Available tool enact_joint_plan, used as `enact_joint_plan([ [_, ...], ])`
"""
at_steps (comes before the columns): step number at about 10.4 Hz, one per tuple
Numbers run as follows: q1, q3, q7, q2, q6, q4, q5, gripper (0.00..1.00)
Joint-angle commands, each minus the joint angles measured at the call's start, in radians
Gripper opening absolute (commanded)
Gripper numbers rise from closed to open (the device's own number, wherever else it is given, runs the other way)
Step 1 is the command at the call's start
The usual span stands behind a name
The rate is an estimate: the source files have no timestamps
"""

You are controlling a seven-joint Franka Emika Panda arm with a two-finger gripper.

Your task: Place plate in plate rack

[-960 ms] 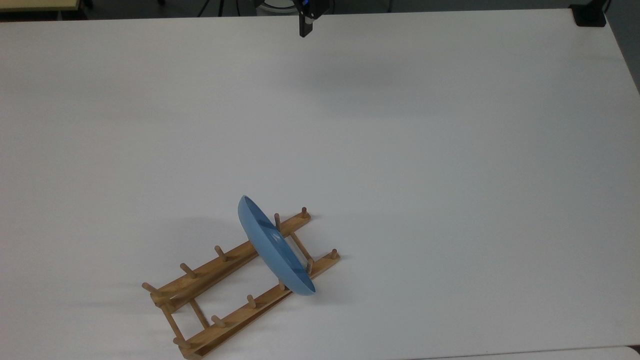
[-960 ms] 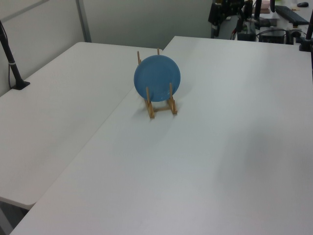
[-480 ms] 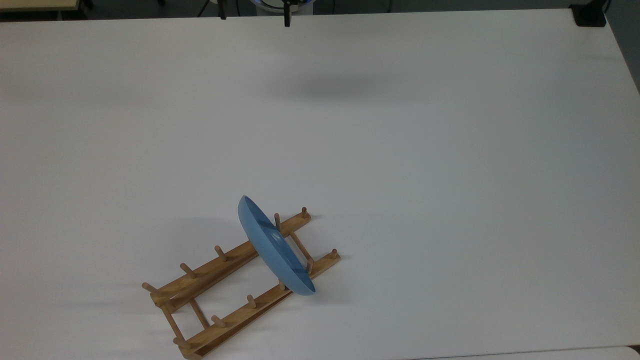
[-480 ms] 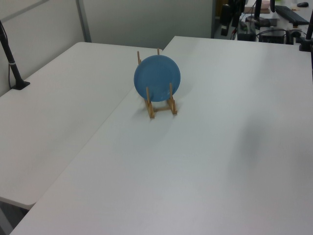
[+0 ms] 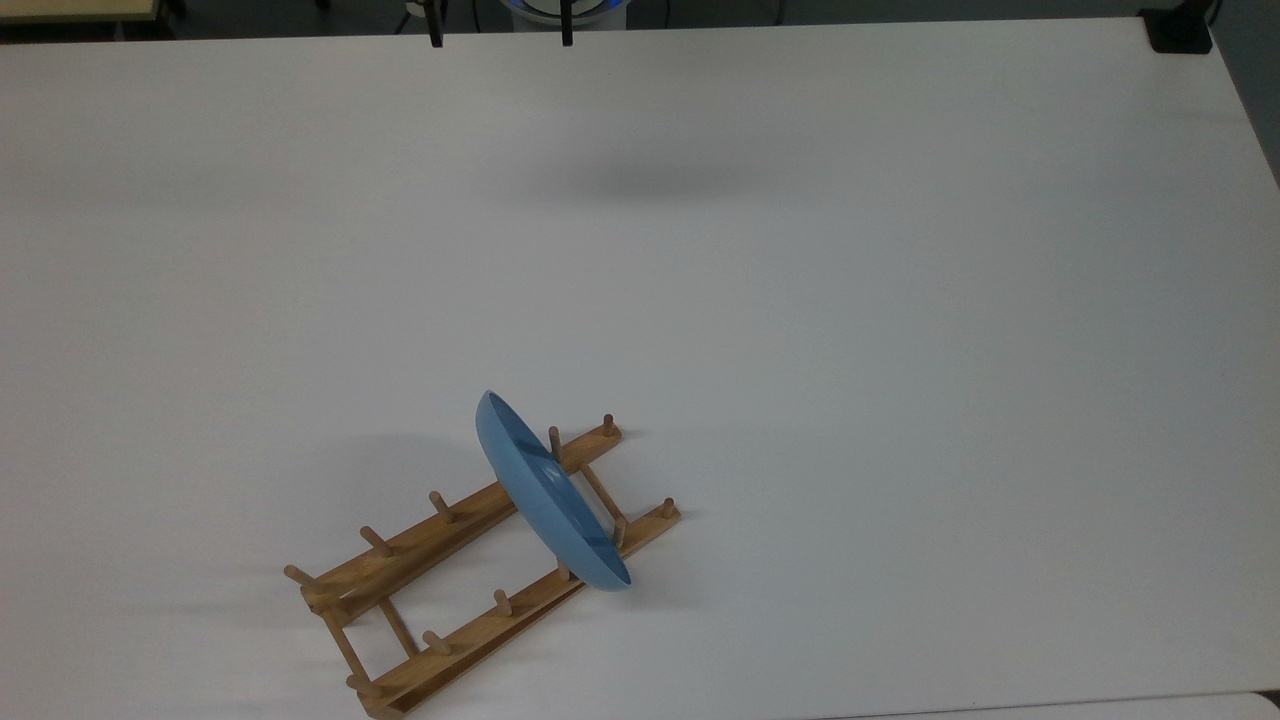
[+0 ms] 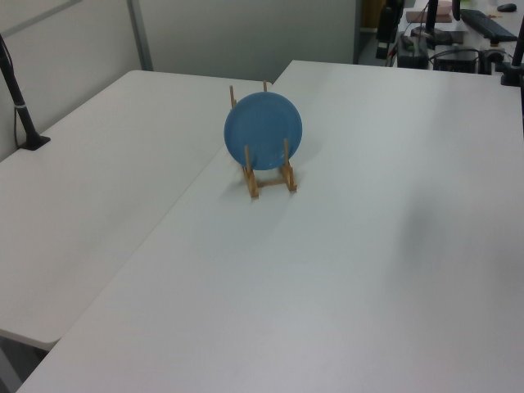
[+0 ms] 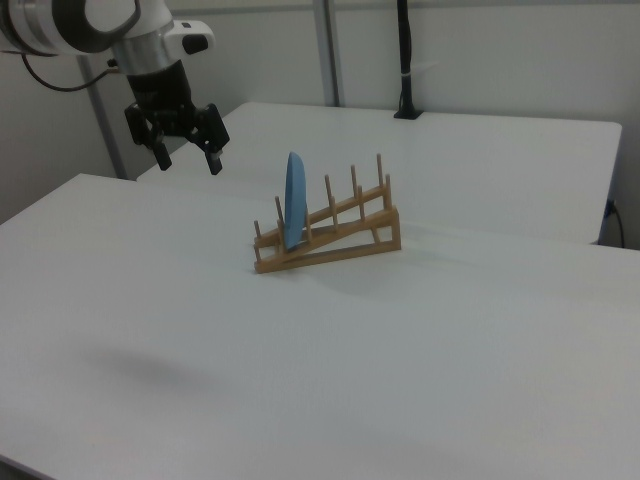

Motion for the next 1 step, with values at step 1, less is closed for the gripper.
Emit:
enact_joint_plan([
  [1,-0.004,-0.005,-0.094,-0.017,-0.022,-0.016,0.008,1.0],
])
